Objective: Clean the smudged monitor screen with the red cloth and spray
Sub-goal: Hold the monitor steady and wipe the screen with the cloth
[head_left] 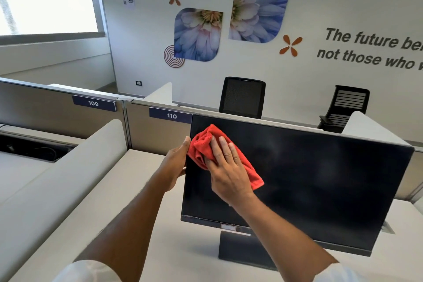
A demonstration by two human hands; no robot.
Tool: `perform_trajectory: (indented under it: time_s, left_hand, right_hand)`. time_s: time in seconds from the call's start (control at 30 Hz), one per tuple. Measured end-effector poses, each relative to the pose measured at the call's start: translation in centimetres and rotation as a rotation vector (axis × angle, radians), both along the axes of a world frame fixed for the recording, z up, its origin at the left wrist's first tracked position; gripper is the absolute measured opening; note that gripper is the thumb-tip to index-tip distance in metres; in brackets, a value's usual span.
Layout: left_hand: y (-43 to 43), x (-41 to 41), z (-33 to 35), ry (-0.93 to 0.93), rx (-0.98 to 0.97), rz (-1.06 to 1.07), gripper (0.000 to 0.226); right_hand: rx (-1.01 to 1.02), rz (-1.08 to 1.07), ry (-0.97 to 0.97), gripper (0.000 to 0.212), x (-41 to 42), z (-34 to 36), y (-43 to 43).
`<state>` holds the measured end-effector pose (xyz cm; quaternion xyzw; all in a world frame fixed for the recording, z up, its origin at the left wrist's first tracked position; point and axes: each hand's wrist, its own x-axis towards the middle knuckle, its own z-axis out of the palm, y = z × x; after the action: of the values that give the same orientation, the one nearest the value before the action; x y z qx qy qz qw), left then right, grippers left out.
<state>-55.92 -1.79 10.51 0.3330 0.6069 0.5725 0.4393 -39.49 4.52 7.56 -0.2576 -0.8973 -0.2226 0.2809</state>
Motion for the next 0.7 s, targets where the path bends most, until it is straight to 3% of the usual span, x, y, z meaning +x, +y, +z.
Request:
perform_trajectory:
  time_s: [0.17, 0.37, 0.53, 0.7]
  left_hand:
    - [0.1, -0.5, -0.1, -0.06, -0.03, 0.03, 0.066]
    - [0.2, -0.4, 0.1, 0.049, -0.124, 0.06, 0.08]
    - [0.1, -0.3, 0.0, -0.031, -0.042, 0.027, 0.045]
    - [0.2, -0.3, -0.1, -0.008, -0.031, 0.027, 0.037]
  right_hand:
    - [0.001, 0.069, -0.155, 0.053, -0.6, -2.2, -0.8]
    - [-0.032, 0.146, -0.315, 0.056, -0.6, -5.9, -2.5]
    - [-0.027, 0.151, -0.496, 0.054, 0.7, -9.7, -4.2]
    - [-0.023, 0.122, -0.571, 0.056, 1.6, -12.0, -5.0]
